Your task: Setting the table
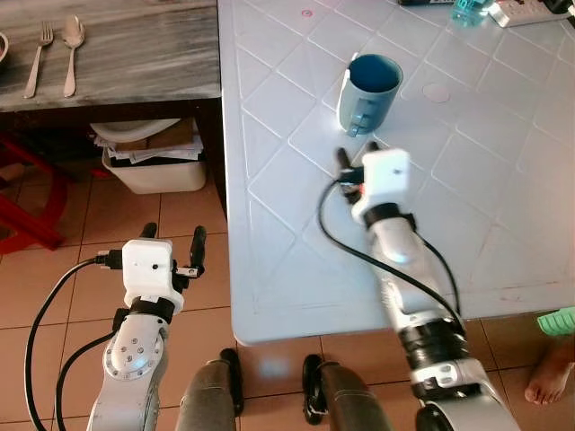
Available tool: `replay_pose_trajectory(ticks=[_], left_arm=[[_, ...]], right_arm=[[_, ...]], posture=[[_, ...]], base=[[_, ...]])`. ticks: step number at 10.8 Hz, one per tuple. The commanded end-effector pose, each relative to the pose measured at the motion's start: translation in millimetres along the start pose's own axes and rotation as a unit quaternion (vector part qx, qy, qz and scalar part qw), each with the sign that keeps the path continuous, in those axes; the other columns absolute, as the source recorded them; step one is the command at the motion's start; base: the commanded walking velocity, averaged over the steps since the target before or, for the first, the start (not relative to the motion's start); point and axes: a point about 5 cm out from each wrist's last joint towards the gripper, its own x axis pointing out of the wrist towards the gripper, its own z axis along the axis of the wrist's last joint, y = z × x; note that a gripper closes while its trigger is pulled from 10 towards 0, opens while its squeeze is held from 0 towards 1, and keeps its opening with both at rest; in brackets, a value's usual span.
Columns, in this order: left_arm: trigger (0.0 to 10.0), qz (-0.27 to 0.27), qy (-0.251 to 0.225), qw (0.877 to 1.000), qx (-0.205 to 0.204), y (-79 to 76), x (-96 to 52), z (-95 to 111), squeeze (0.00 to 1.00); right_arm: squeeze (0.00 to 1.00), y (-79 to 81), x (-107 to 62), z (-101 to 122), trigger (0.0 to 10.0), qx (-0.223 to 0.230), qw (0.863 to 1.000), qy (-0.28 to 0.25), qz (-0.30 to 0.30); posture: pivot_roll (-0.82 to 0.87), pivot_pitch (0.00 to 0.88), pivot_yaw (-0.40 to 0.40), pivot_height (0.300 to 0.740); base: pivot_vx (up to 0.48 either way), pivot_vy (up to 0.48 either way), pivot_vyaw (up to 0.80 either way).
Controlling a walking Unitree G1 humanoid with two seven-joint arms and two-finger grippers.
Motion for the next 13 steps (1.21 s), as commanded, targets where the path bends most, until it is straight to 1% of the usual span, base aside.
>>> replay_pose_trajectory(ticks=[1, 2, 4, 5, 6, 7, 8, 10, 11, 12, 13], left_arm=[[10.0, -0.003, 0.012, 1.000, 0.004, -0.4, -3.2, -5.2, 0.00], [10.0, -0.003, 0.012, 1.000, 0.002, -1.3, -3.6, -5.3, 0.00], [10.0, -0.004, 0.012, 1.000, 0.001, -2.5, -4.1, -5.6, 0.00], [10.0, -0.005, 0.012, 1.000, 0.000, -3.0, -4.0, -5.7, 0.00], [10.0, -0.005, 0.012, 1.000, 0.000, -3.4, -4.0, -5.6, 0.00], [10.0, -0.006, 0.011, 1.000, -0.002, -3.9, -4.0, -5.7, 0.00], [10.0, -0.013, 0.010, 1.000, -0.008, -4.8, -3.7, -5.6, 0.00], [10.0, -0.032, 0.003, 0.999, -0.023, -8.9, -3.7, -3.3, 0.00], [10.0, -0.061, -0.009, 0.997, -0.056, -15.5, -4.3, 2.2, 0.00], [10.0, -0.079, -0.016, 0.994, -0.077, -20.3, -4.3, 6.2, 0.00], [10.0, -0.092, -0.018, 0.992, -0.089, -23.0, -4.0, 7.9, 0.00]], right_arm=[[1.00, 5.4, 4.1, 3.3, 10.0, -0.001, 1.000, -0.001, 0.004], [1.00, 12.2, 10.1, 8.3, 10.0, -0.003, 1.000, -0.006, 0.007], [1.00, 18.9, 16.4, 14.9, 10.0, -0.014, 1.000, -0.015, 0.003], [0.86, 19.6, 19.2, 16.0, 10.0, -0.020, 1.000, -0.013, -0.009], [0.45, 18.5, 20.6, 15.3, 10.0, -0.027, 0.999, -0.008, -0.019], [0.17, 12.7, 20.1, 13.4, 10.0, -0.037, 0.999, -0.003, -0.037], [0.16, 6.2, 19.9, 10.0, 10.0, -0.039, 0.998, 0.005, -0.053], [0.15, -9.5, 20.1, 9.4, 10.0, -0.057, 0.995, 0.007, -0.088], [0.15, -17.7, 20.3, 8.3, 10.0, -0.064, 0.993, 0.009, -0.100], [0.15, -24.0, 20.2, 7.4, 10.0, -0.071, 0.991, 0.010, -0.109], [0.15, -30.8, 20.9, 7.4, 10.0, -0.079, 0.990, 0.011, -0.120]], posture=[[0.06, 0.281, -0.003, 0.740], [0.06, 0.283, -0.005, 0.740], [0.06, 0.285, -0.009, 0.740], [0.06, 0.285, -0.011, 0.740], [0.06, 0.287, -0.012, 0.740], [0.06, 0.287, -0.013, 0.740], [0.06, 0.286, -0.013, 0.740], [0.05, 0.284, -0.010, 0.740], [0.05, 0.284, -0.009, 0.740], [0.05, 0.283, -0.008, 0.740], [0.05, 0.282, -0.008, 0.740]], base=[[0.000, 0.000, 0.00], [0.000, 0.000, 0.00], [0.000, 0.000, 0.00], [0.000, 0.000, 0.00], [0.000, 0.000, 0.00], [0.000, 0.000, 0.00], [0.000, 0.000, 0.00], [0.000, 0.000, 0.00], [0.000, 0.000, 0.00], [0.000, 0.000, 0.00], [0.000, 0.000, 0.00]])
